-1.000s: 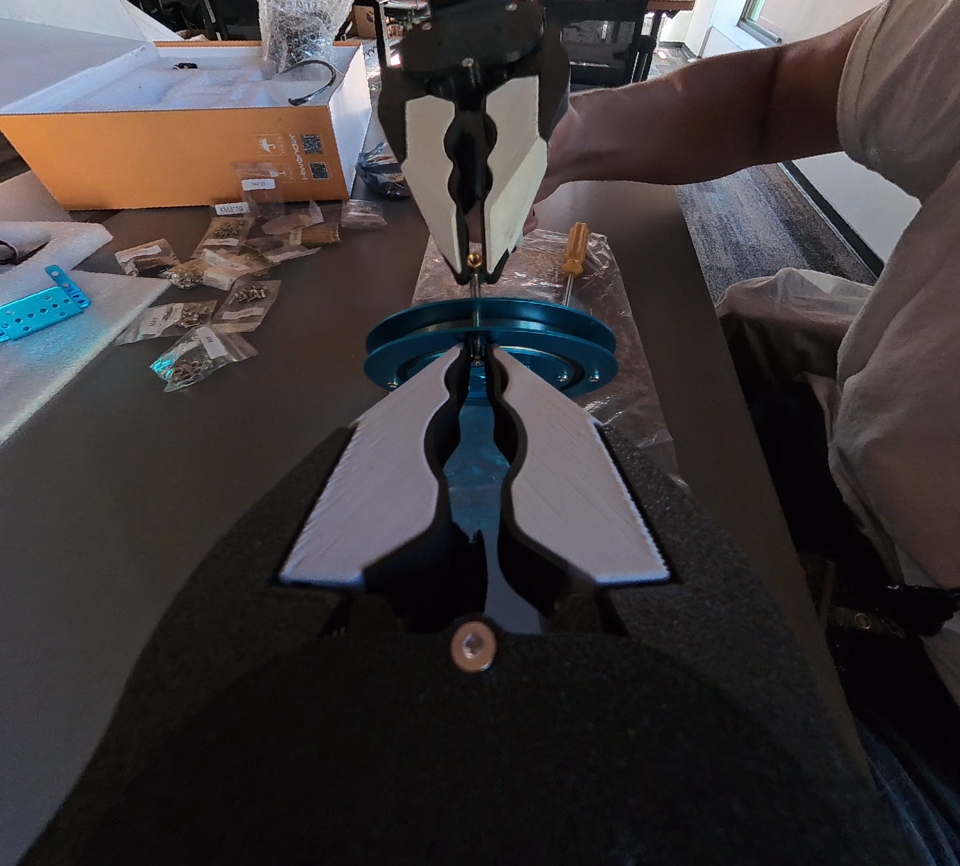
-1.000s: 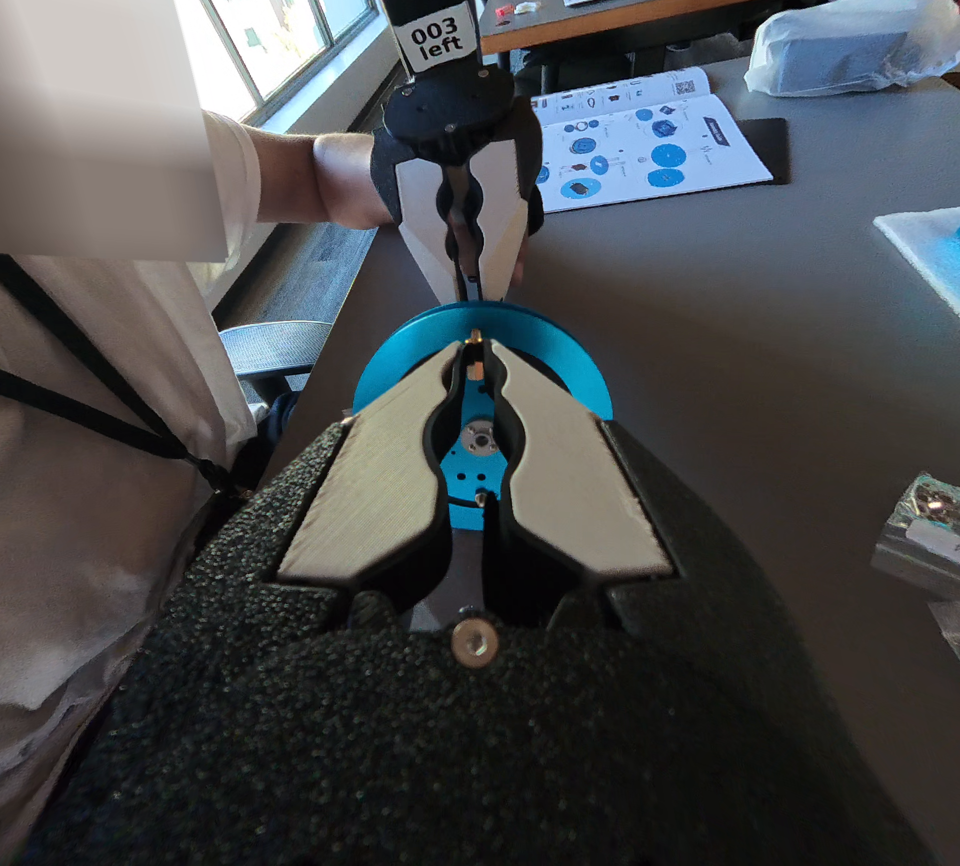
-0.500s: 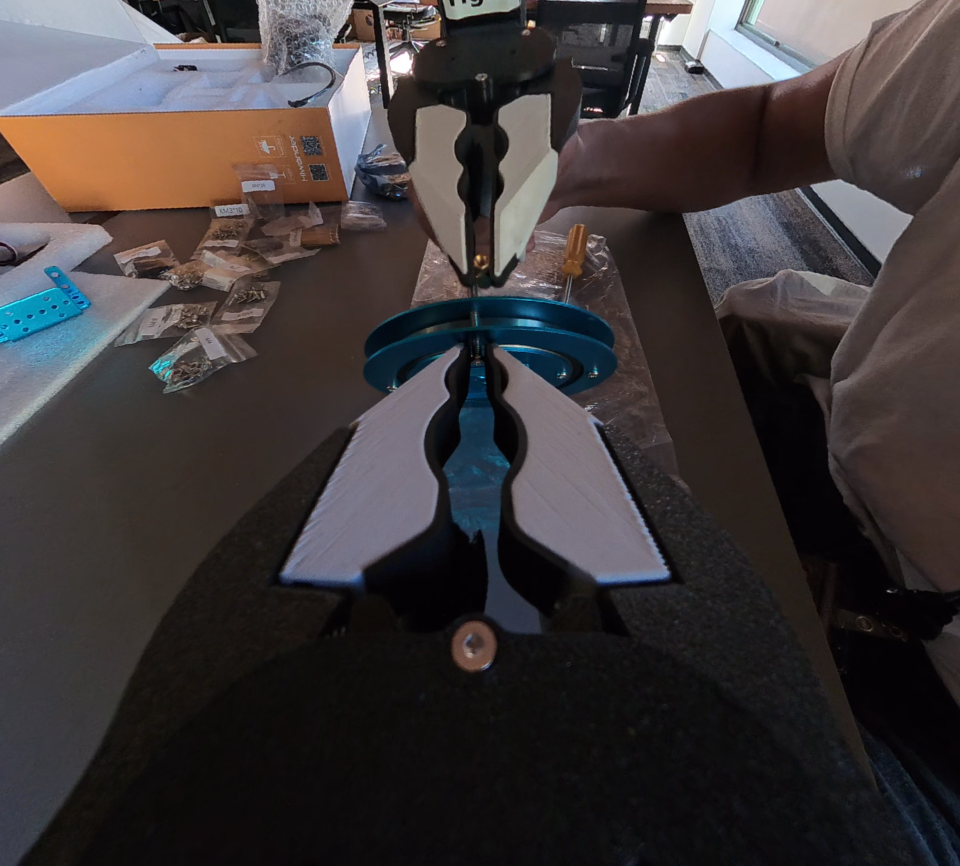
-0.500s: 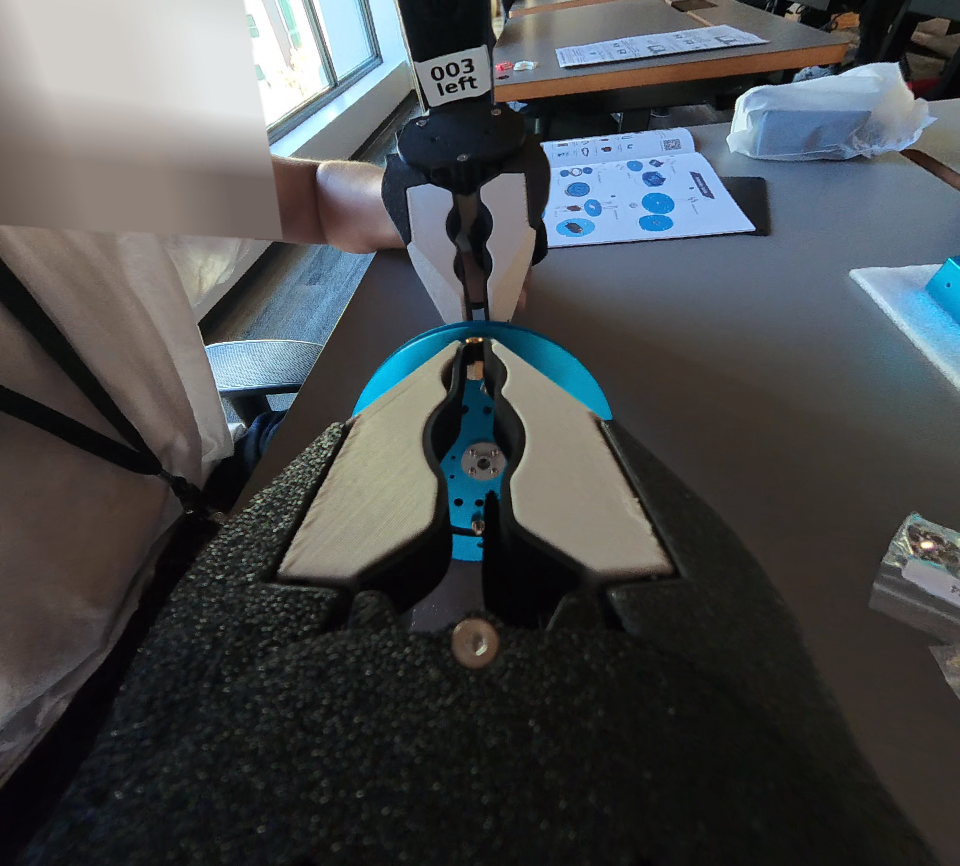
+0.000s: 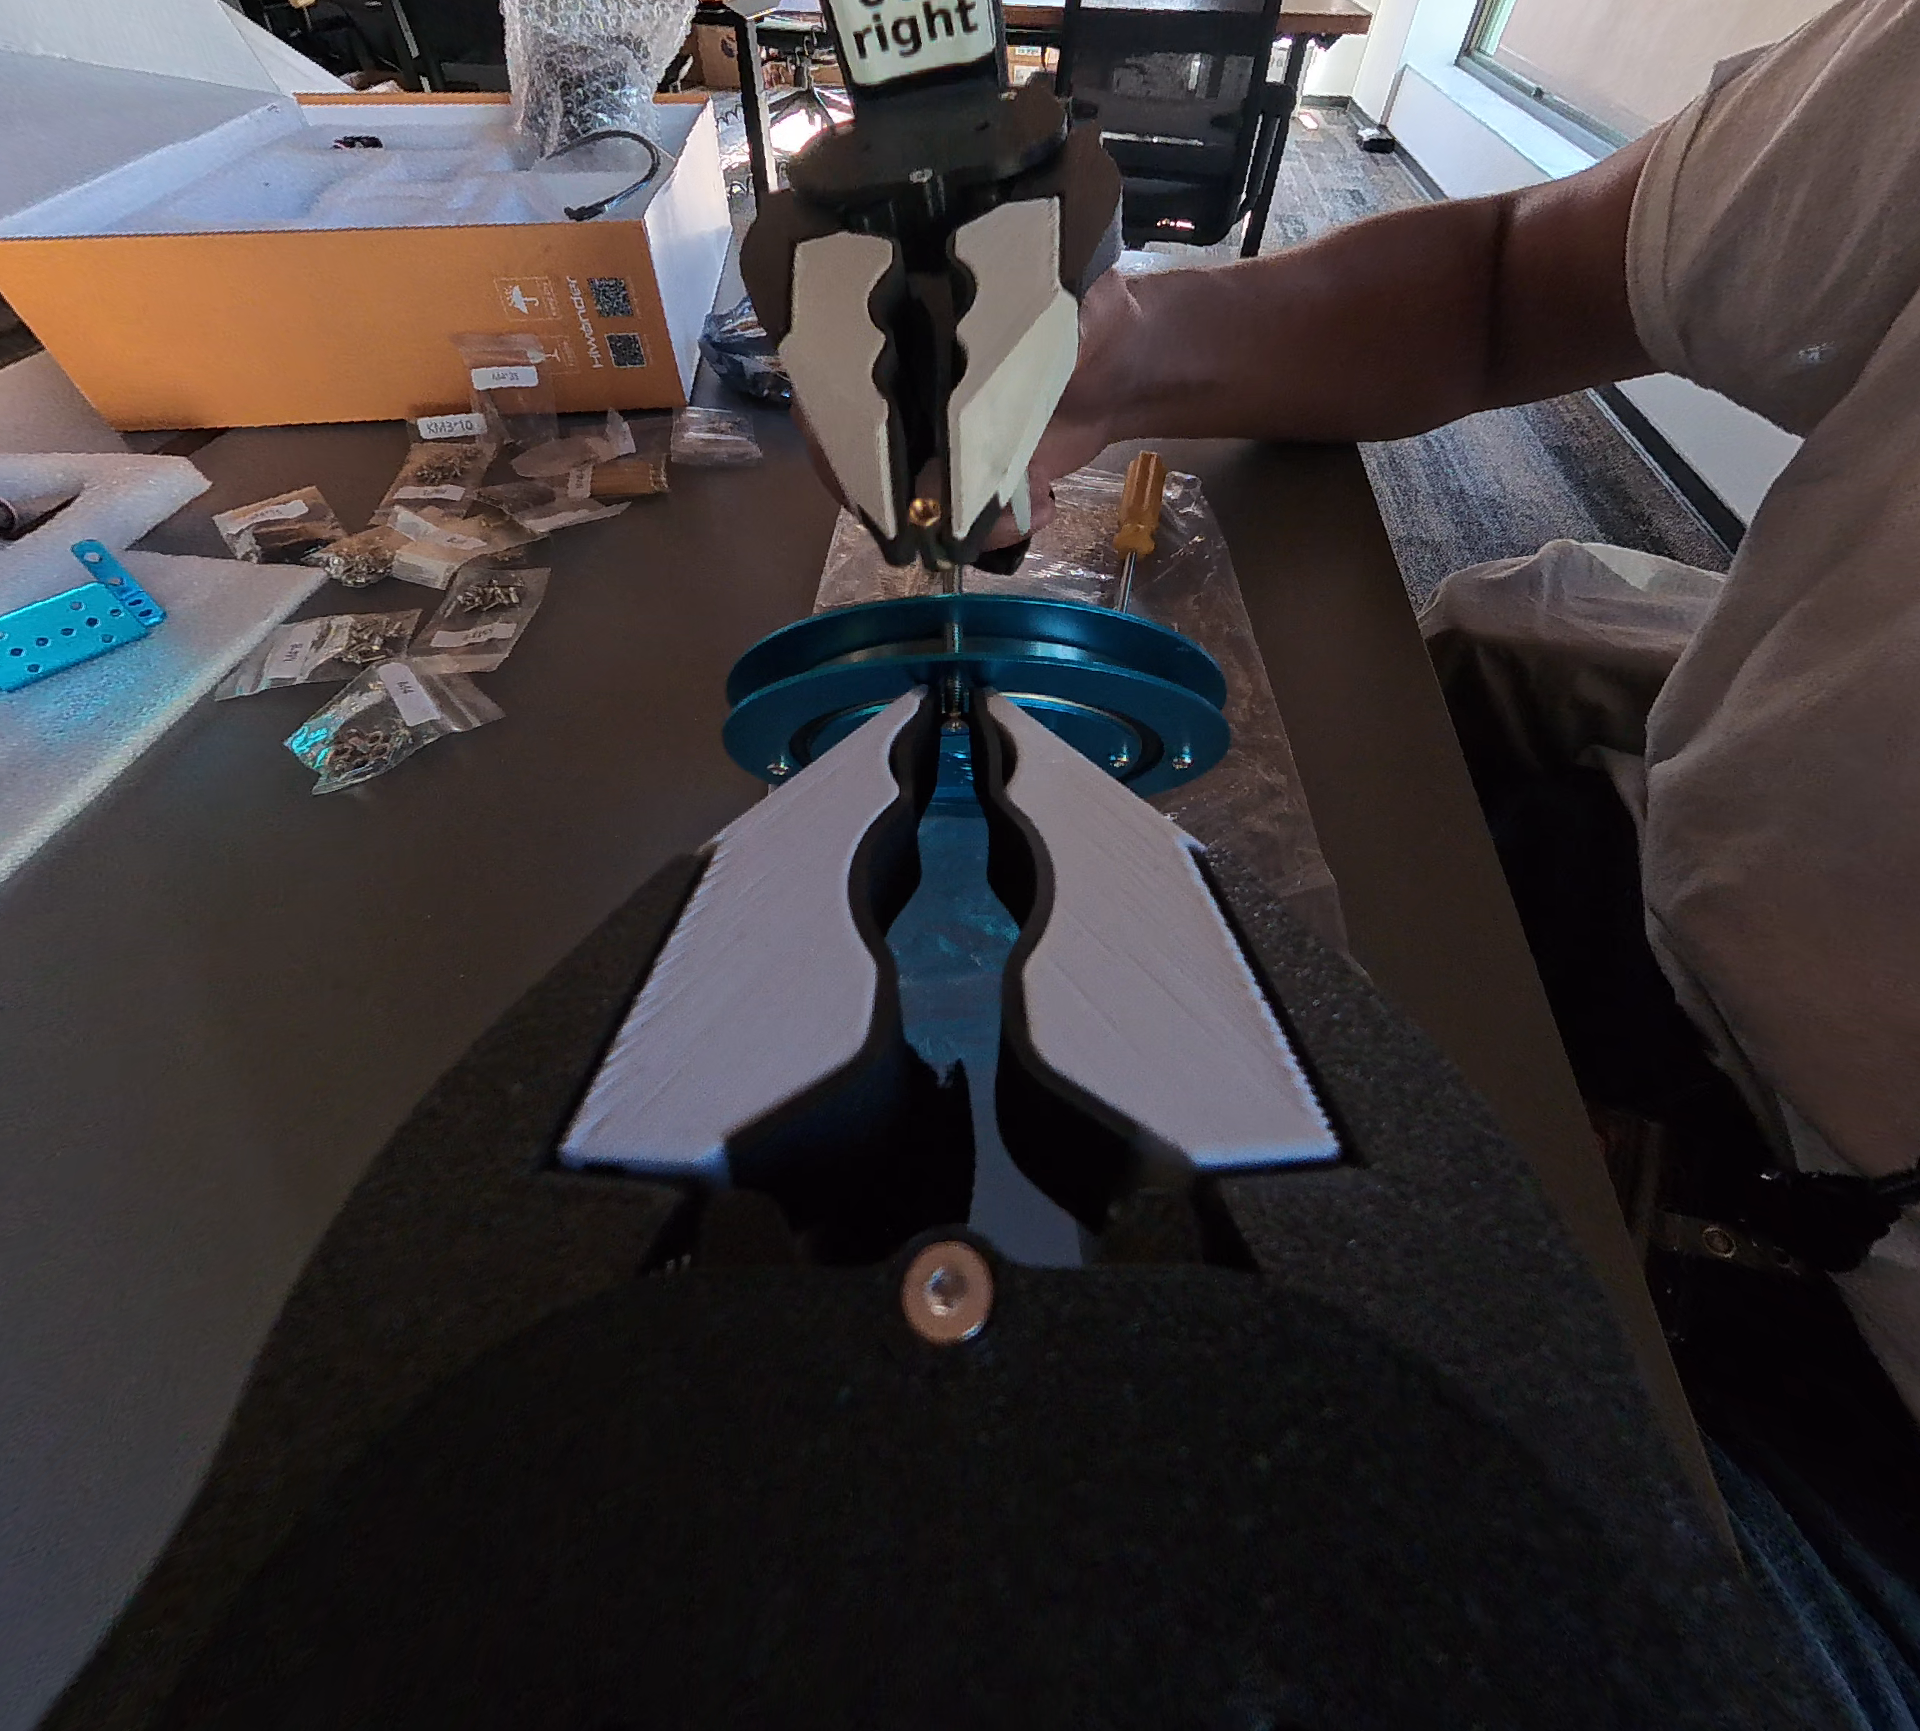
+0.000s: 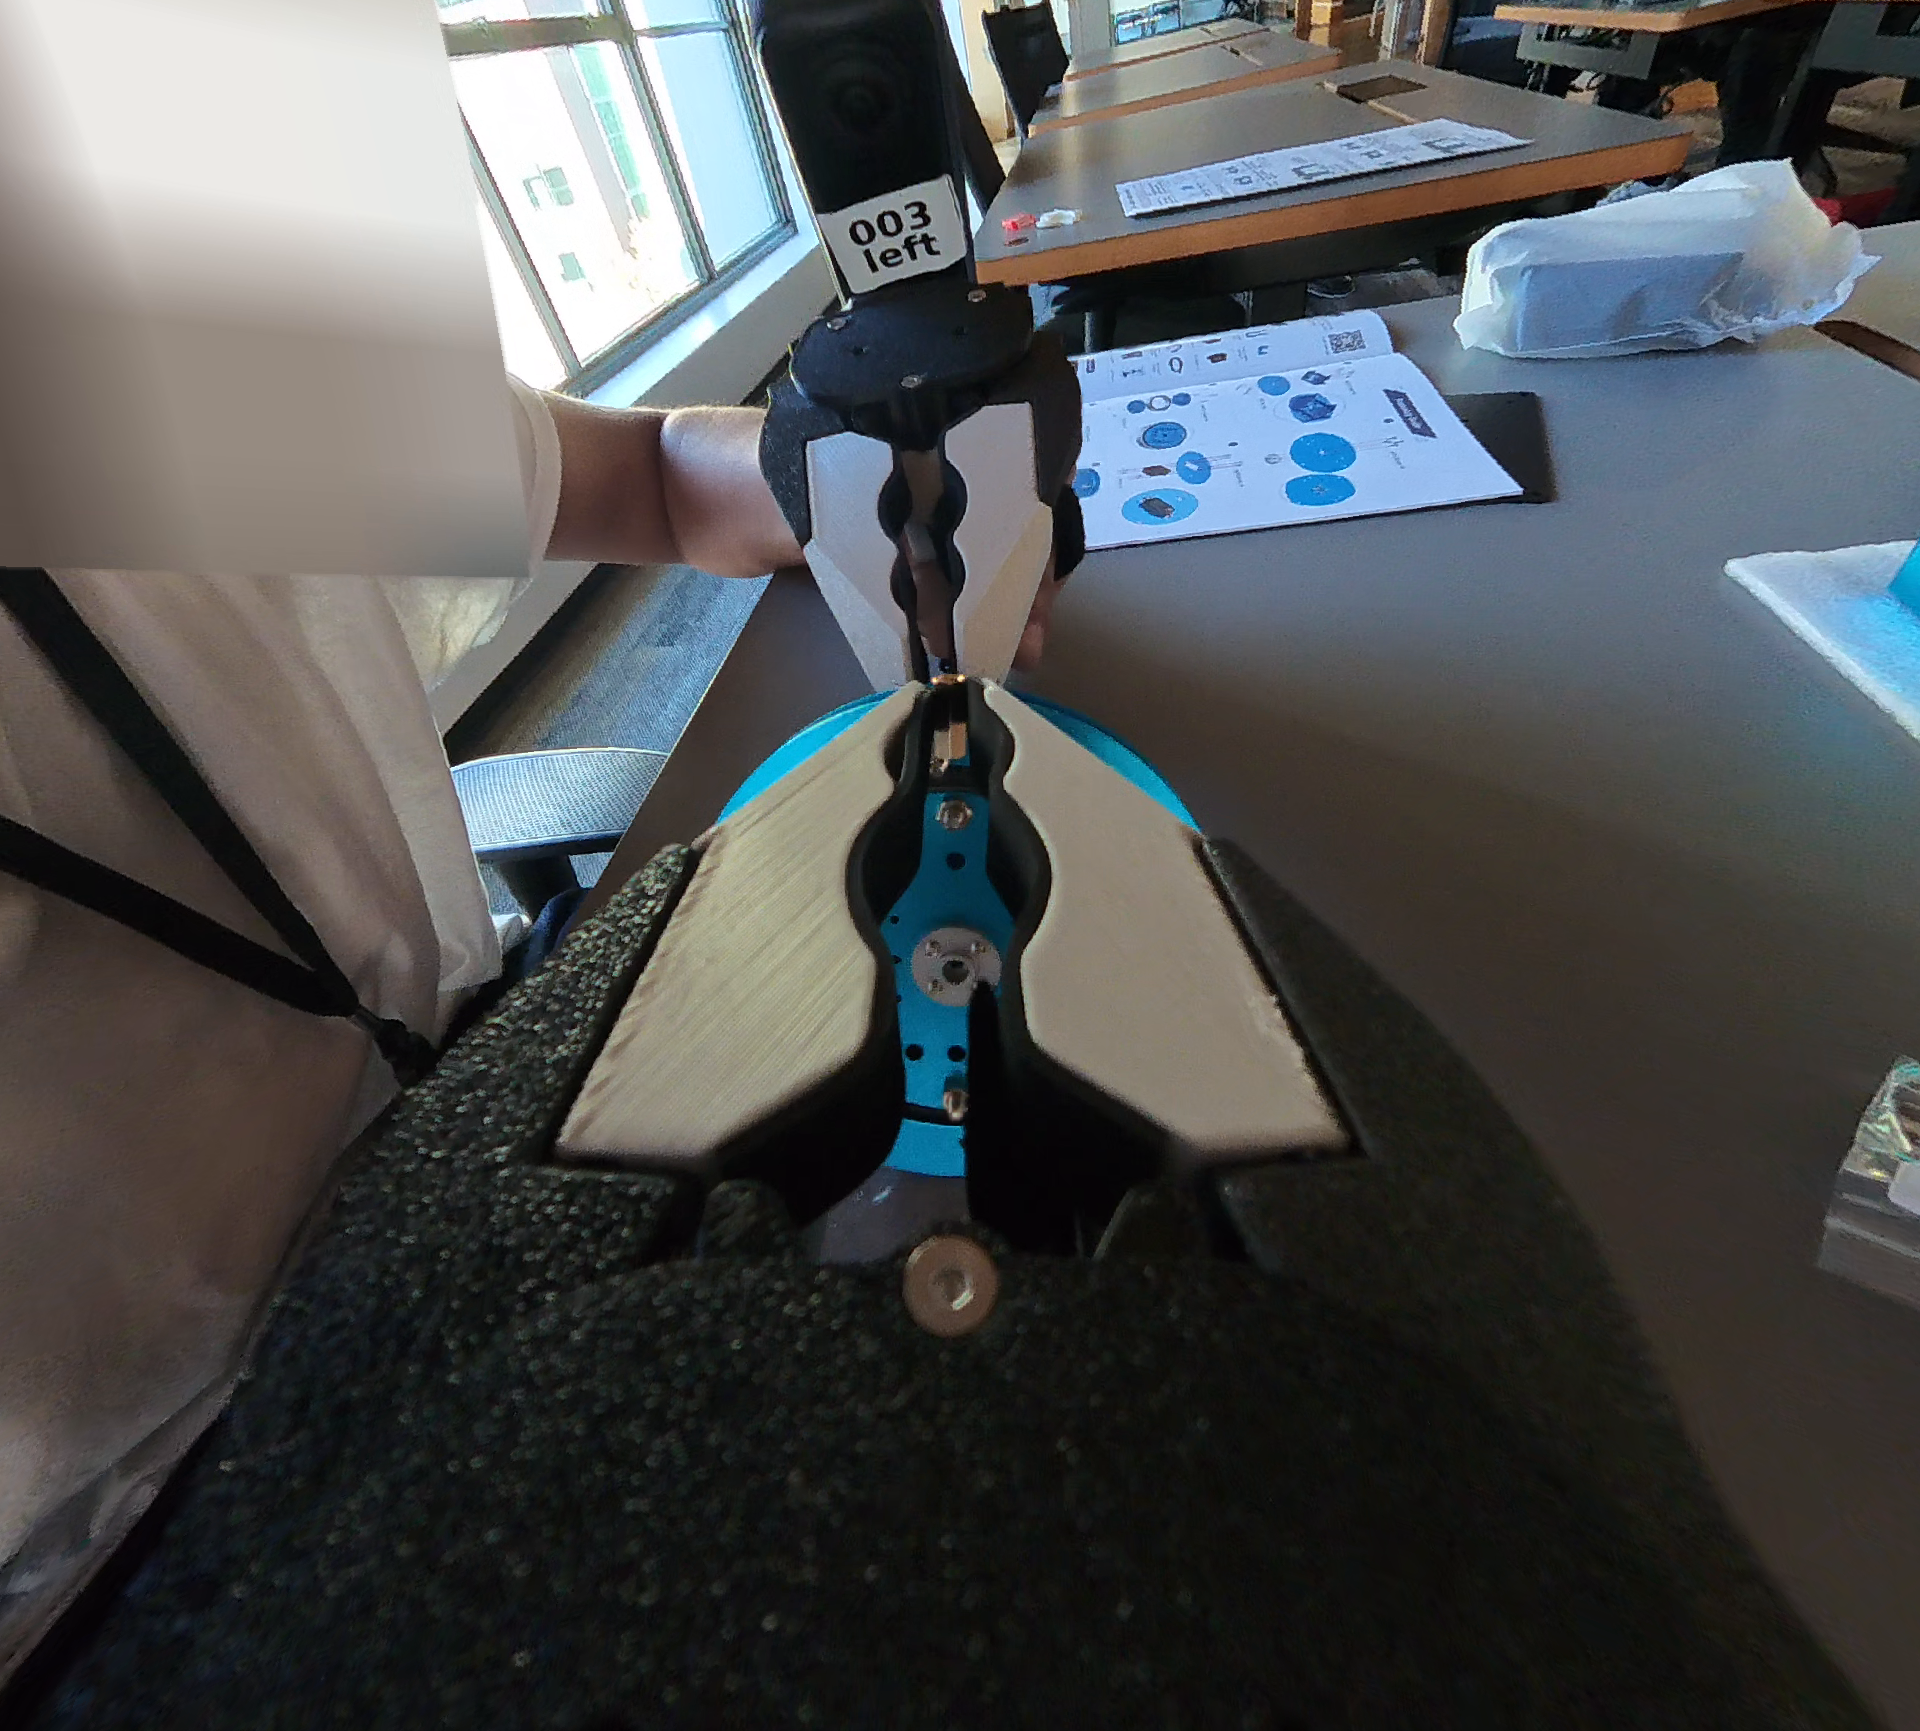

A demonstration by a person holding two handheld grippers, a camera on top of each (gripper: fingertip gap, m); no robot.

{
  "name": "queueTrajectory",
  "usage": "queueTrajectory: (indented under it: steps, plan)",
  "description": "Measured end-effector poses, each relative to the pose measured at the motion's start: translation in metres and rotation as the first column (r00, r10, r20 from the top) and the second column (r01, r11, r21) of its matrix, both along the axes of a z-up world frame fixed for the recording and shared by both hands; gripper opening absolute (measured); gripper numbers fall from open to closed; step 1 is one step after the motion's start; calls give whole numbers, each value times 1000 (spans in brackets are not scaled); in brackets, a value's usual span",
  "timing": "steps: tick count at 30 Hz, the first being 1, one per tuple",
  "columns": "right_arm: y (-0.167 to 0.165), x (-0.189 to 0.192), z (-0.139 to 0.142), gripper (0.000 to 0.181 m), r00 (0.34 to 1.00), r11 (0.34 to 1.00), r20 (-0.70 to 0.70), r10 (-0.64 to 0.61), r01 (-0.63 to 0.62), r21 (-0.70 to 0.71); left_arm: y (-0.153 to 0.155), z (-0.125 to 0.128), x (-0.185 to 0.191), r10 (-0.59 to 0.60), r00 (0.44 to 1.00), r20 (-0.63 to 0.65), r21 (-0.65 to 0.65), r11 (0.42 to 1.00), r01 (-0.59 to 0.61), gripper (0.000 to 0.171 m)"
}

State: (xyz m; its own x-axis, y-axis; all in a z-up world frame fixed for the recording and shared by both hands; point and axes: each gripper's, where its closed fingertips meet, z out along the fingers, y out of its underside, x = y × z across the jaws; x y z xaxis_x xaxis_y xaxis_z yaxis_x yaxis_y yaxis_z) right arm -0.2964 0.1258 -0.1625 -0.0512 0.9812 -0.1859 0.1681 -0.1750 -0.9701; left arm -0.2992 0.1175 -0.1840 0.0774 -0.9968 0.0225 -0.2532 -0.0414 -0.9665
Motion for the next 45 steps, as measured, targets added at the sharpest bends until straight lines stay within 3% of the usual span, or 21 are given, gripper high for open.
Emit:
queueTrajectory:
  steps: [14, 22, 26, 28, 31, 32, 34, 36, 39, 41, 45]
  plan:
    - [-2, 7, 1, 5, 1000, 1000, -5, -15, 15, 24, 1, -1, 0, 4, 1000, 0, -3, 1000, -4, 4]
    - [1, 14, -12, 0, 998, 998, 42, -40, 37, 54, 2, -1, 0, 6, 1000, -2, 1, 1000, -6, 4]
    - [8, 19, -11, 0, 991, 986, 99, -87, 71, 152, 2, -1, -1, 7, 1000, -11, 10, 1000, -7, 5]
    - [17, 31, -16, 0, 967, 969, 212, -145, 96, 227, 2, -2, -1, 9, 1000, -15, 11, 1000, -9, 5]
    - [39, 74, -19, 0, 850, 906, 421, -316, 139, 400, 0, -1, -1, -1, 1000, -10, 5, 1000, 1, 4]
    - [34, 87, -20, 1, 830, 912, 460, -315, 130, 389, 0, -1, 0, -2, 1000, -7, 3, 1000, 2, 4]
    - [22, 115, -33, 30, 771, 940, 566, -291, 119, 320, -1, 0, 0, -3, 1000, -3, -3, 1000, 3, 4]
    - [8, 144, -57, 30, 694, 950, 667, -270, 81, 301, -2, 2, 0, -12, 1000, 9, -27, 1000, 12, 4]
    - [-7, 171, -86, 23, 636, 949, 735, -236, -13, 315, -4, 4, 0, -30, 999, 33, -61, 998, 32, 4]
    - [-12, 177, -96, 23, 647, 956, 740, -182, -61, 288, -6, 5, 1, -41, 998, 46, -76, 996, 45, 4]
    - [16, 180, -98, 14, 726, 932, 654, -210, -54, 359, -10, 6, 4, -64, 996, 66, -87, 994, 70, 4]
